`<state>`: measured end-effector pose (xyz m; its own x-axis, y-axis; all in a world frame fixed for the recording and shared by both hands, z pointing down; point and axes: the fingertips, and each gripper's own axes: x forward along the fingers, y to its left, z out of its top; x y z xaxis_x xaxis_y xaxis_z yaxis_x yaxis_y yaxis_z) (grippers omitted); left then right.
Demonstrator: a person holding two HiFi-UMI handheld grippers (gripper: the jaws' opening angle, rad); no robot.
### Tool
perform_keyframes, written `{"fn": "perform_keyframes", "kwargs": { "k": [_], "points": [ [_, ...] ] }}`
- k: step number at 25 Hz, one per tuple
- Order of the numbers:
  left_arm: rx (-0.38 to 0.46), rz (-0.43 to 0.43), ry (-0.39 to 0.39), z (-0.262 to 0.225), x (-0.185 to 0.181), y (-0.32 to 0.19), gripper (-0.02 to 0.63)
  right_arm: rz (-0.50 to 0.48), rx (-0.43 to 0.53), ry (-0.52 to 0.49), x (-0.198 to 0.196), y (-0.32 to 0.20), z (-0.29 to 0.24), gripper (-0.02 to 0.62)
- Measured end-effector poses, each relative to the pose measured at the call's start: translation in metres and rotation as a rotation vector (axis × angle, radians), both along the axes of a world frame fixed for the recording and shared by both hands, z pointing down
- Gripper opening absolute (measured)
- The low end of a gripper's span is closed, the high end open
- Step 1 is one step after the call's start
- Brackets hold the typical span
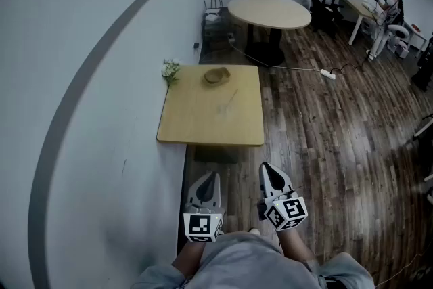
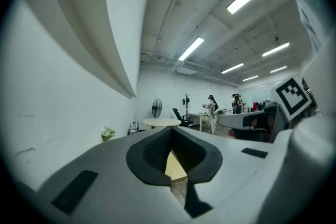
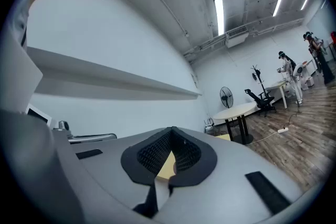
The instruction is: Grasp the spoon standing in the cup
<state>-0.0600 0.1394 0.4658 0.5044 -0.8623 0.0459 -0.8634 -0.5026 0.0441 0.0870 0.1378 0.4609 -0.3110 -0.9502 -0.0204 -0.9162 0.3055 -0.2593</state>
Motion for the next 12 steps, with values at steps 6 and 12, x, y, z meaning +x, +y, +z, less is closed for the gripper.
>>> {"fn": "perform_keyframes", "kwargs": {
  "k": [6, 12],
  "points": [
    [0.0, -0.005, -0.004, 0.001, 0.009, 0.004, 0.002, -0.009, 0.003, 0.004, 0.007, 0.004, 0.002, -0.002],
    [-0.004, -0.022, -0.008, 0.002, 0.022, 0.009, 0.002, -0.024, 0.002, -0.007, 0.022, 0.009, 0.004, -0.002]
  ]
}}
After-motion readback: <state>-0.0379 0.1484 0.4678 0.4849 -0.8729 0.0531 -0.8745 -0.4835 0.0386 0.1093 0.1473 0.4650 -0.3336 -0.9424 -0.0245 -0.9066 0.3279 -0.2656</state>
